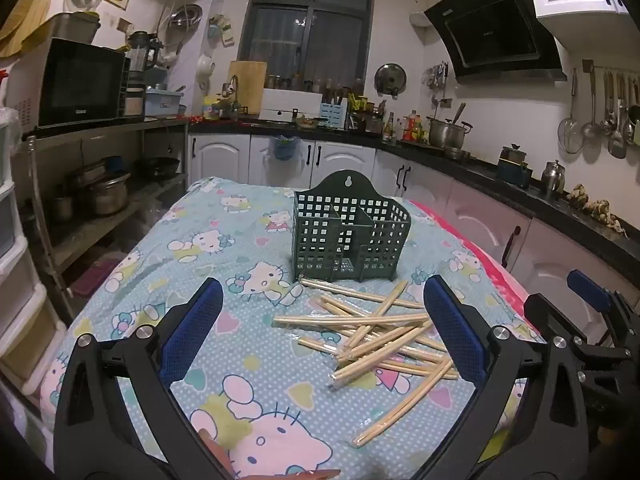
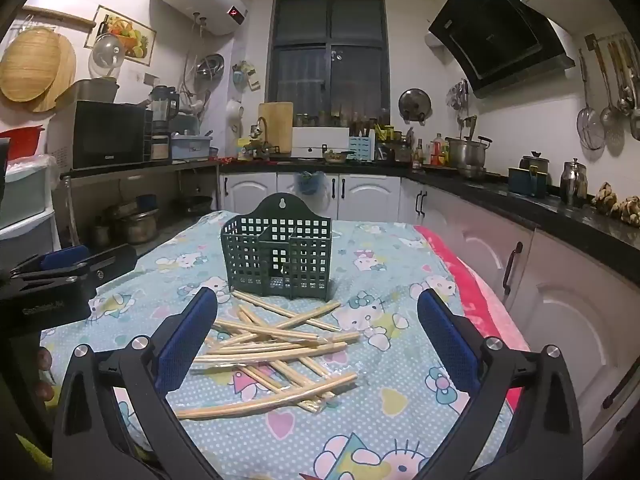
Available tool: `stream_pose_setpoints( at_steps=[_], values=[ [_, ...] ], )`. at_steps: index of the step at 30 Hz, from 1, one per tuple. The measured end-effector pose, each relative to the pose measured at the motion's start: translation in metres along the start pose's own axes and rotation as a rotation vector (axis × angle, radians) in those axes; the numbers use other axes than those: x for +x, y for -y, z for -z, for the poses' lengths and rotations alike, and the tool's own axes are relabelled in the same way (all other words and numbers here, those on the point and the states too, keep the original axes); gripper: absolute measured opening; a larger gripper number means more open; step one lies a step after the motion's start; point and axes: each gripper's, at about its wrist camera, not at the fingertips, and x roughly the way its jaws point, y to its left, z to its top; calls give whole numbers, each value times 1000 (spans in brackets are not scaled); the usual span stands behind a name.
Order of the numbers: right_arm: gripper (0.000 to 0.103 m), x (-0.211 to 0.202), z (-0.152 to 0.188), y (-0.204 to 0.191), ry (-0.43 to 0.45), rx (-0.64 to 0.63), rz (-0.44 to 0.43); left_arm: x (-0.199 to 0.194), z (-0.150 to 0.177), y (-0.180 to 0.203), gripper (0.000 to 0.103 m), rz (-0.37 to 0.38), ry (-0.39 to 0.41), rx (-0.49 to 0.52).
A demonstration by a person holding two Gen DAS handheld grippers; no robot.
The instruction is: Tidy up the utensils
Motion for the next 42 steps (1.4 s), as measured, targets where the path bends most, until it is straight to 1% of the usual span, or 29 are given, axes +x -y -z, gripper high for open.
stream_pose_setpoints(
  at_steps=[10, 42],
  values=[
    [97, 0, 1, 3, -7, 9, 2, 5, -1, -1, 93, 0, -1, -7],
    [97, 2, 1, 2, -8, 12, 3, -1, -5, -2, 93, 0, 13, -7]
  ],
)
